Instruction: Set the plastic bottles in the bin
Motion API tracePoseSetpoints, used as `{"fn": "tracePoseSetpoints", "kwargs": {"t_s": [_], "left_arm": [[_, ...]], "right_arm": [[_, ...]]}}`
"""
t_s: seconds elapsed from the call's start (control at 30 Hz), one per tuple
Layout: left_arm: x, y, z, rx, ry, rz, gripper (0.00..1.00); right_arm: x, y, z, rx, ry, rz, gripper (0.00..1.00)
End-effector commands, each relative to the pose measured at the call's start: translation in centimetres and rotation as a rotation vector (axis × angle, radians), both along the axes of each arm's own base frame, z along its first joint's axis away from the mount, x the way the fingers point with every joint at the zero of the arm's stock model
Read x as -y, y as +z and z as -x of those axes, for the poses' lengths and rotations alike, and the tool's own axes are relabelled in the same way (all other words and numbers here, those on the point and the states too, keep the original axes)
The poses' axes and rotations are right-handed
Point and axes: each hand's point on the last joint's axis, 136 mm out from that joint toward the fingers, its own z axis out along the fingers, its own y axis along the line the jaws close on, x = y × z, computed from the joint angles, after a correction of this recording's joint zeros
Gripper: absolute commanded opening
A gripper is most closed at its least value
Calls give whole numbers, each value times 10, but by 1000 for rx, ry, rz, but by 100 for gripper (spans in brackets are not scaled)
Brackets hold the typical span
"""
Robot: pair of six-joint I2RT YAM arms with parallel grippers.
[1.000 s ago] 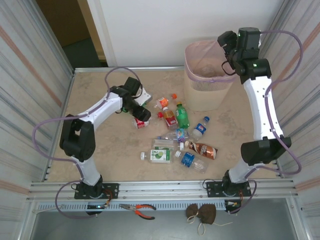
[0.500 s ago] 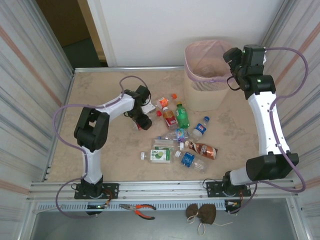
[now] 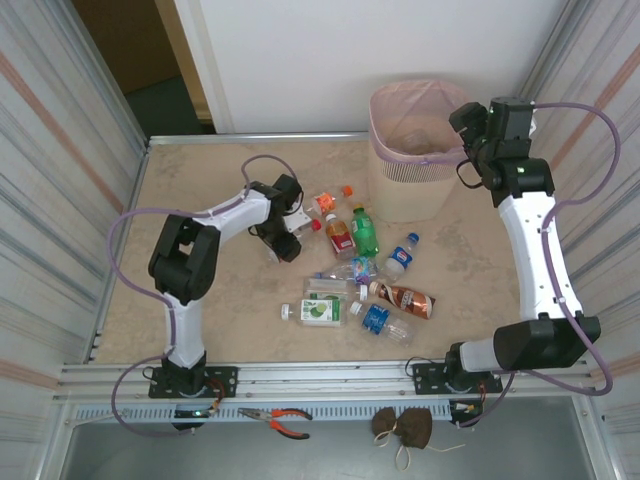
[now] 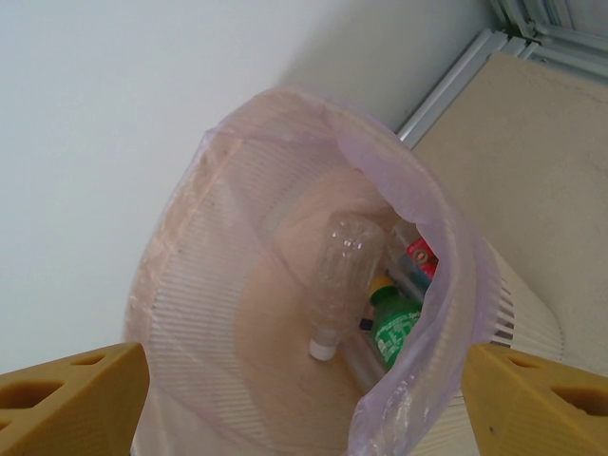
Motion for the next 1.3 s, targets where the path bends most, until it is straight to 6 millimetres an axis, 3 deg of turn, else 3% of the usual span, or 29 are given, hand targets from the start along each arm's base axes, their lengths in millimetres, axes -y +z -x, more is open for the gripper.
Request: {"fn": "tracePoseSetpoints", "kwargs": {"t_s": [0.0, 0.3, 0.67, 0.83, 1.03, 1.27], "left_arm": [[-2, 17, 12, 3, -16, 10, 58], [17, 76, 16, 93, -11, 194, 57], [68, 185, 19, 263, -84, 612, 57], [87, 225, 23, 306, -127, 786, 58], [101, 259, 29, 331, -172, 929, 57], [105, 267, 32, 322, -190, 956, 58]], "right_arm": [[6, 13, 10, 42, -3, 32, 84], [-22, 20, 11, 105, 180, 51, 81], [-99, 25, 20, 177, 554, -11, 78], [-140, 22, 28, 156, 691, -44, 77], [-192, 17, 39, 131, 826, -49, 77], [-234, 9, 42, 97, 929, 23, 74]]}}
